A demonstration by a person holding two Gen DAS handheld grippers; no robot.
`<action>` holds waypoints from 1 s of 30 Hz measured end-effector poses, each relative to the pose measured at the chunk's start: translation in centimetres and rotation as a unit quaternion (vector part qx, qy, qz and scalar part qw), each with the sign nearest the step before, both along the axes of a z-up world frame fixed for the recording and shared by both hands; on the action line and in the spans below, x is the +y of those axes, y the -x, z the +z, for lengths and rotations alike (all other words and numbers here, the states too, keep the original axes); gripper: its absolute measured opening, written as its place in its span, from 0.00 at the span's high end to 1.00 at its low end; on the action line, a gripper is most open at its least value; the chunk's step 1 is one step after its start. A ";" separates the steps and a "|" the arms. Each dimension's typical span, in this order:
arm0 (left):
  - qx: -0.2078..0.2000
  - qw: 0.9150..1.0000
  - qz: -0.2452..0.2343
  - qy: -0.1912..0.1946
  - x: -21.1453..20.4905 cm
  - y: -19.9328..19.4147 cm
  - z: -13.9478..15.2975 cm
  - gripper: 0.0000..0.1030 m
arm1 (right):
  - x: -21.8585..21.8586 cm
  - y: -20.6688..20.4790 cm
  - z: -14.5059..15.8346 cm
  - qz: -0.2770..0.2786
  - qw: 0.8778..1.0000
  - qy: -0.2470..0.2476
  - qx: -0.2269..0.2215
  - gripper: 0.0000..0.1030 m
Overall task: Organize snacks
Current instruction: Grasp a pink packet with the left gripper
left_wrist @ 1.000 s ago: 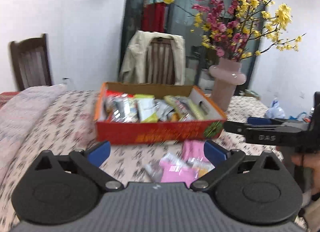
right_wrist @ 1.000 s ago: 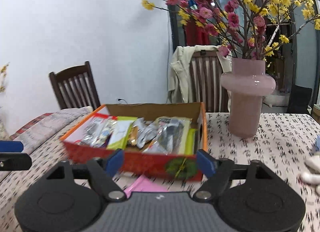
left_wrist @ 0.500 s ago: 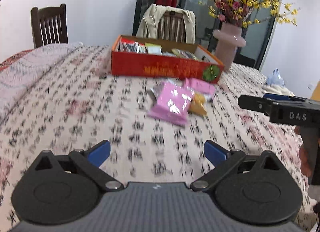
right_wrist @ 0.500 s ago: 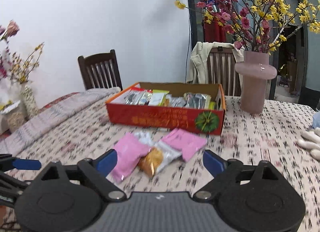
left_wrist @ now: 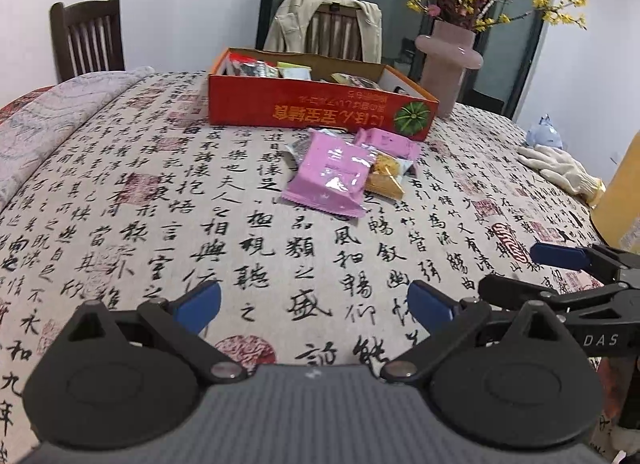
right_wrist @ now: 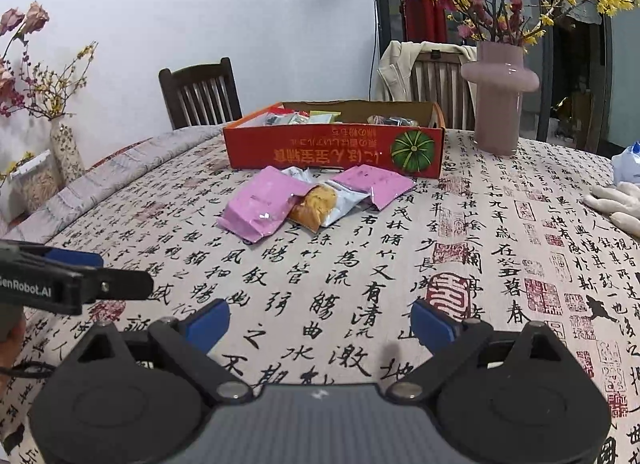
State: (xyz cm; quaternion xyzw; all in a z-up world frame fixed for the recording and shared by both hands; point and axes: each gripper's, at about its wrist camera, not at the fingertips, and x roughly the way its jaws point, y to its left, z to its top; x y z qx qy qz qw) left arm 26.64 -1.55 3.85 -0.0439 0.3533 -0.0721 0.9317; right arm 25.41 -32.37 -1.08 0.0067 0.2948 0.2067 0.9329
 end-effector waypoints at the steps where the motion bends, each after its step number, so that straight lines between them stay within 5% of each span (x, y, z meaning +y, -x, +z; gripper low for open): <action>1: 0.000 1.000 -0.001 -0.001 -0.1 -0.2 0.0 0.02 | 0.0 -0.1 0.0 0.001 1.000 -0.002 0.001 0.06; 14: -0.024 0.998 -0.034 -0.036 -1.8 -8.0 0.6 0.04 | -0.8 -3.3 0.2 -0.006 1.000 0.004 0.009 0.06; 22: -0.005 0.995 -0.083 -0.058 -3.9 -14.5 -0.8 0.39 | -1.7 -5.8 0.6 -0.031 0.999 0.000 0.012 0.09; 30: -0.022 0.996 -0.085 -0.019 -1.8 -14.1 -0.2 0.40 | -1.3 -8.9 1.4 -0.031 0.998 -0.043 0.024 0.10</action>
